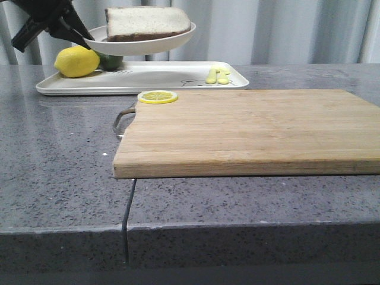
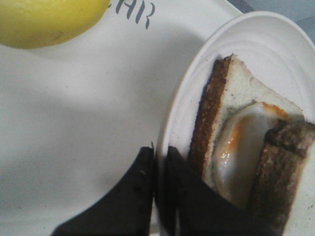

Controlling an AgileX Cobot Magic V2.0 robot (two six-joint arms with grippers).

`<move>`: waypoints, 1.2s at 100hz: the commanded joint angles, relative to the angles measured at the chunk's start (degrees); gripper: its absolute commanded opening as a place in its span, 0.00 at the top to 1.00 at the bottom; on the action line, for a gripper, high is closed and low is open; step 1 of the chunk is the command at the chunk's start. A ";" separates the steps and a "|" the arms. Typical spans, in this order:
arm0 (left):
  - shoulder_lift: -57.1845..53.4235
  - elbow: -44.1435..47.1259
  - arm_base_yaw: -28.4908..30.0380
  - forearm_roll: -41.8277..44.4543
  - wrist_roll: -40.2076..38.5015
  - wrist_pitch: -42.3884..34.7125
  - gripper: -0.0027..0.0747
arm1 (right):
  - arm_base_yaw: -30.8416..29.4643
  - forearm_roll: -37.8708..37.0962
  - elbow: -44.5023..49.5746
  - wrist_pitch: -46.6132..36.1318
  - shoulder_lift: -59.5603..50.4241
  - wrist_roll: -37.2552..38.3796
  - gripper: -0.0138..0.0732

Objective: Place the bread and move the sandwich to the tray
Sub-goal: 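Lower the plate onto the tray beside the lemon and release it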

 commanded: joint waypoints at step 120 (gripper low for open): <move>4.38 -4.84 -0.30 -4.24 -1.33 -6.63 0.99 | -0.41 -0.27 -1.44 -5.14 0.28 -0.05 0.28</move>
